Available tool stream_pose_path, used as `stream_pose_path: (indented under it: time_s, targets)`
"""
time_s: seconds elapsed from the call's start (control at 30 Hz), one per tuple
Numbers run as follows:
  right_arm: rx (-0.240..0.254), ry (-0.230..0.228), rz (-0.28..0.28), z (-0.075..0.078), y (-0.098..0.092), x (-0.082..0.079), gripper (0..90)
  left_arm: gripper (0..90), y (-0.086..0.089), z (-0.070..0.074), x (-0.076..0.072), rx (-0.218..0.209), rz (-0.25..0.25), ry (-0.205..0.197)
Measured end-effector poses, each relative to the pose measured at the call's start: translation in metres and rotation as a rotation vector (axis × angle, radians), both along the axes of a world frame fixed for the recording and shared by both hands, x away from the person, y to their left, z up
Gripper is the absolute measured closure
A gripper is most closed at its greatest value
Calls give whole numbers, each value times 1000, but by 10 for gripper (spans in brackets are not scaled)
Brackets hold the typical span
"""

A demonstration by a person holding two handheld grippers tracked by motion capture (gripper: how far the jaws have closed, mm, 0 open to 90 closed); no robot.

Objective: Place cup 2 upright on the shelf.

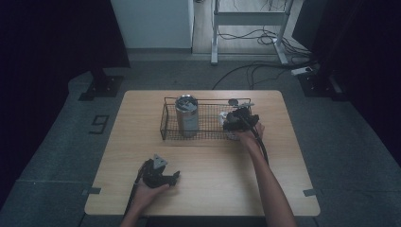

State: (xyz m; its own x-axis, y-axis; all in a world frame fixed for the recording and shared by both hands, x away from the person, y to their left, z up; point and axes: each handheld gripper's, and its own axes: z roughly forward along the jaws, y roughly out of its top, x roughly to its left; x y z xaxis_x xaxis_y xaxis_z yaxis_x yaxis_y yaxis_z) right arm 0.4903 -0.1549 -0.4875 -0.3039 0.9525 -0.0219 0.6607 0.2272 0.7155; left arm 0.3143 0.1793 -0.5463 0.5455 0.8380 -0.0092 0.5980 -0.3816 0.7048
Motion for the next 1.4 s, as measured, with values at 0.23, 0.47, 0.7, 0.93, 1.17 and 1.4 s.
stream_pose_path:
  time_s: [0.23, 0.47, 0.7, 0.93, 1.17, 1.4]
  targets:
    - [45, -77, 19, 13, -3, -6, 0, 153, 0, 0, 0, -1, 1, -2]
    - [75, -126, 22, 25, -7, -14, 7, 153, 0, 0, 0, -1, 1, 1]
    - [98, -152, 38, 37, -10, -25, 28, 152, 0, 0, -1, 1, 4, 3]
    - [128, -193, 57, 40, -16, -41, 78, 152, 1, 0, -1, -2, 7, 13]
    - [143, -209, 63, 40, -25, -56, 94, 152, 1, 0, 0, -1, 7, 16]
    - [162, -216, 72, 38, -39, -74, 111, 152, 1, 0, 0, 1, 7, 19]
